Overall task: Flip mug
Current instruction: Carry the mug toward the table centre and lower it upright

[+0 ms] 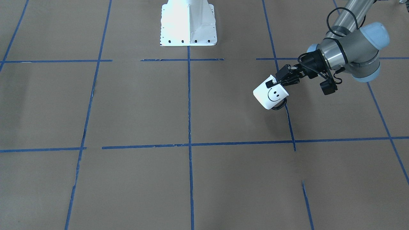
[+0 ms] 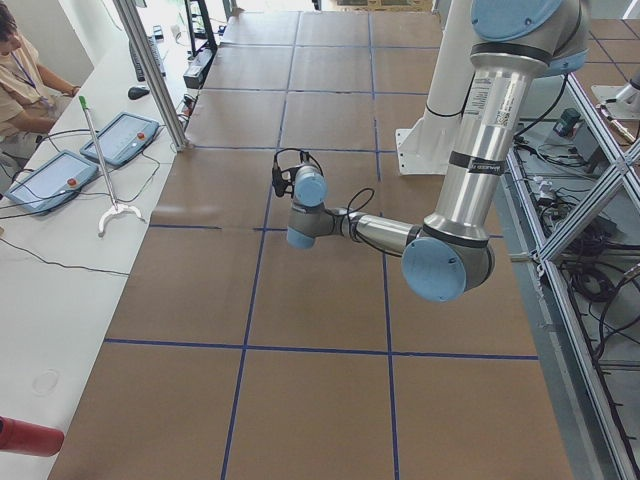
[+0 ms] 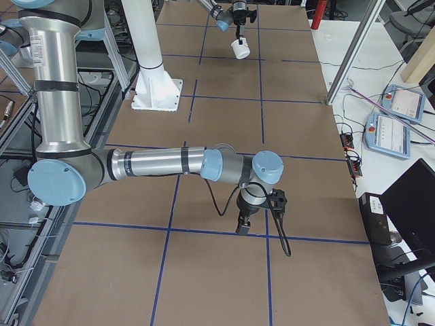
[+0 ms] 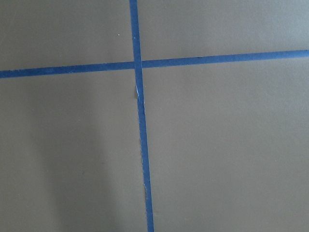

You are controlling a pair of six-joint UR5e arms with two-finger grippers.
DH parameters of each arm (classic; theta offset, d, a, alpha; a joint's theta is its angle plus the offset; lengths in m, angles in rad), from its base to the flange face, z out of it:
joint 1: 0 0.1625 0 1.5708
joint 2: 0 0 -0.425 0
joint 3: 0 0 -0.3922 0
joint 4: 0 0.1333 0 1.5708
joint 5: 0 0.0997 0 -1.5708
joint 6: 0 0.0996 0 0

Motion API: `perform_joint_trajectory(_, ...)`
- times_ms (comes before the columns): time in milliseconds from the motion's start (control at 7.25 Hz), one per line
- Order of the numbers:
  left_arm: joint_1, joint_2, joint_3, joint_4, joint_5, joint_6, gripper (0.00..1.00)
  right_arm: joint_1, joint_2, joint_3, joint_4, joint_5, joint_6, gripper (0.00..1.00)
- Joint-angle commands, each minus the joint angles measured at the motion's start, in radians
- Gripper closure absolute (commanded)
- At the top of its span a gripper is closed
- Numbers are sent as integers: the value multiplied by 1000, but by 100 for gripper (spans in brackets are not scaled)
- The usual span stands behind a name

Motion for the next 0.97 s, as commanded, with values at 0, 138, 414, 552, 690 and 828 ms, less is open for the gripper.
perform_joint_trajectory(0,12,-229,-109,620,-45,19,100,0,0,0,0,0,0,0)
perform_joint_trajectory(138,69,-380,-94,928,-4,71,100,0,2,0,0,0,0,0)
perform_joint_trajectory(414,140,-578,22,1209,108,108,100,0,0,0,0,0,0,0)
perform_joint_trajectory(552,201,-652,140,1213,117,108,100,0,0,0,0,0,0,0)
perform_joint_trajectory(690,241,-679,208,1213,130,108,100,0,0,0,0,0,0,0)
perform_joint_trajectory(828,268,-679,245,1212,131,108,100,0,0,0,0,0,0,0)
